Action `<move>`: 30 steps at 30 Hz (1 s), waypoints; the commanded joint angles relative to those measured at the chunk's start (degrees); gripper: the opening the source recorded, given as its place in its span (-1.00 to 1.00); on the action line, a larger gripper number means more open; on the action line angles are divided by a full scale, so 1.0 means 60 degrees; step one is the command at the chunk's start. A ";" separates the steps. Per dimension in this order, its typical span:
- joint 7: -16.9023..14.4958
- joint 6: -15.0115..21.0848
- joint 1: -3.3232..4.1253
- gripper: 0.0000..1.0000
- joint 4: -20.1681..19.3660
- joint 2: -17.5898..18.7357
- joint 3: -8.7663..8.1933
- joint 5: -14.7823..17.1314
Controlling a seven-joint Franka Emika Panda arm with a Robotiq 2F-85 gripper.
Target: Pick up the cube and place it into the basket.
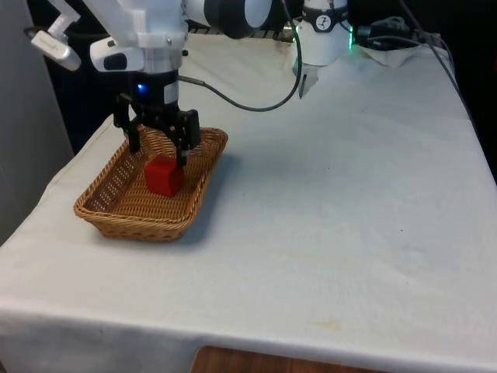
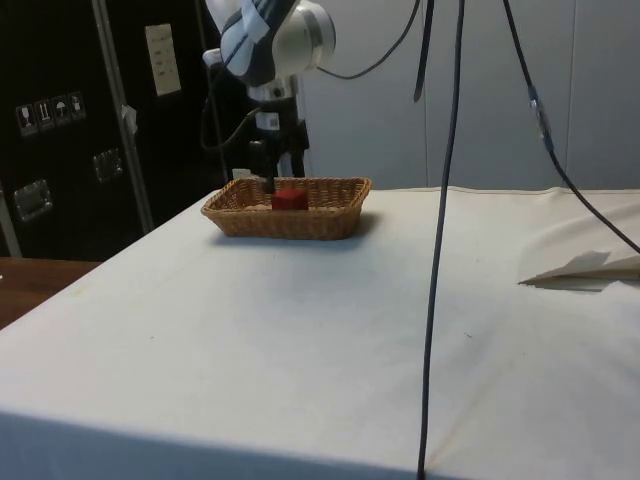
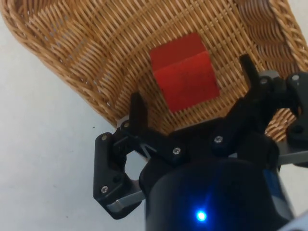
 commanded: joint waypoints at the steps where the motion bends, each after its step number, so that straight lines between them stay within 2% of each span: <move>1: 0.0029 -0.0067 0.0067 1.00 -0.0048 -0.0095 -0.0076 -0.0076; 7: 0.0029 -0.0191 0.0105 1.00 -0.0076 -0.0306 -0.0134 -0.0124; 8: 0.0000 -0.0162 0.0038 1.00 -0.0010 -0.0239 -0.0067 -0.0048; 9: 0.0038 -0.0210 0.0105 1.00 -0.0076 -0.0334 -0.0143 -0.0134; 16: 0.0048 -0.0411 0.0181 1.00 -0.0067 -0.0583 -0.0248 -0.0220; 17: 0.0000 -0.0392 0.0105 1.00 -0.0010 -0.0535 -0.0172 -0.0134; 18: 0.0057 -0.0430 0.0191 1.00 -0.0067 -0.0611 -0.0258 -0.0229; 25: 0.0115 -0.0592 0.0286 1.00 -0.0067 -0.0879 -0.0286 -0.0296; 26: 0.0019 -0.0554 0.0181 1.00 -0.0010 -0.0812 -0.0210 -0.0201; 27: 0.0153 -0.0640 0.0315 1.00 -0.0076 -0.0945 -0.0277 -0.0334; 30: 0.0229 -0.0707 0.0363 1.00 -0.0086 -0.1060 -0.0277 -0.0401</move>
